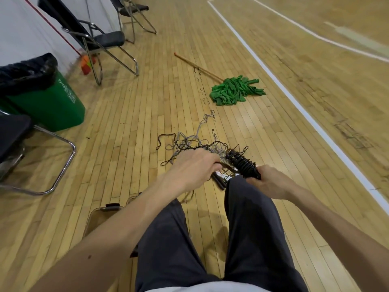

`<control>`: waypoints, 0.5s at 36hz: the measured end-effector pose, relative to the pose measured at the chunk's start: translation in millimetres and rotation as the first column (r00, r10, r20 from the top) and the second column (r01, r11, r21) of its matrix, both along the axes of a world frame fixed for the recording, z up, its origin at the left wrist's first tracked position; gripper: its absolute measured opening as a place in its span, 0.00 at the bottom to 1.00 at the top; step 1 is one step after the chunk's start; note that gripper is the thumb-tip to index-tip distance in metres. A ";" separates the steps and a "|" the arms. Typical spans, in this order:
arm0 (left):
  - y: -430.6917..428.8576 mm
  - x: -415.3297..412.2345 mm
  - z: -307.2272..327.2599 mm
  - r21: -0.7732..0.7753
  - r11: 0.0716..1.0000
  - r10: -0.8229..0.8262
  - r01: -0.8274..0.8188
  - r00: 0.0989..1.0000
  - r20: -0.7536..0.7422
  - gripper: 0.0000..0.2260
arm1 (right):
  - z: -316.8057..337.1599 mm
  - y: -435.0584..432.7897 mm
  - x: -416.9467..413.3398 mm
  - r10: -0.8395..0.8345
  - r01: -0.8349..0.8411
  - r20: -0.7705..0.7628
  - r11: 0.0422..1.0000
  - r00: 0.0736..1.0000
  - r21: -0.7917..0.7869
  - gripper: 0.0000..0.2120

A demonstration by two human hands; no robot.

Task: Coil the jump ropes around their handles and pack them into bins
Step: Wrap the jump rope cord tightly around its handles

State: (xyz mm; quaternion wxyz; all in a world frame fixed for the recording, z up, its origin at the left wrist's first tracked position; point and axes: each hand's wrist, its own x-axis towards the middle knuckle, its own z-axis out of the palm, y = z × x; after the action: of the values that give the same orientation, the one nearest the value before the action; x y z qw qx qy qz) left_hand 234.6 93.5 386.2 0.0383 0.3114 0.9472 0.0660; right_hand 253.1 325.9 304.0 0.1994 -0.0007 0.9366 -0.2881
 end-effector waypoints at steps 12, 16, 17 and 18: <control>6.5 -28.6 35.7 -0.213 0.904 -0.419 0.371 0.870 -0.261 0.20 | 28.0 -34.4 16.7 0.341 -0.275 0.342 0.934 0.876 -0.227 0.13; 1.9 -33.3 35.1 -0.119 0.915 -0.403 0.385 0.884 -0.237 0.22 | 44.5 -39.9 25.3 0.441 -0.372 0.347 0.894 0.828 -0.249 0.13; 1.5 -33.9 35.0 -0.105 0.919 -0.393 0.379 0.891 -0.225 0.23 | 47.9 -41.0 27.3 0.457 -0.385 0.340 0.886 0.822 -0.259 0.13; 1.5 -34.3 34.6 -0.092 0.922 -0.387 0.376 0.896 -0.217 0.24 | 51.1 -42.0 29.1 0.469 -0.394 0.332 0.879 0.818 -0.270 0.13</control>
State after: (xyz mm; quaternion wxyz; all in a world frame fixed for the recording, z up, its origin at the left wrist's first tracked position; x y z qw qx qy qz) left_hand 200.2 95.0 420.8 -0.0523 0.4955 0.8670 -0.0018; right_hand 282.1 283.9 355.1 0.4399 -0.1754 0.8217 -0.3171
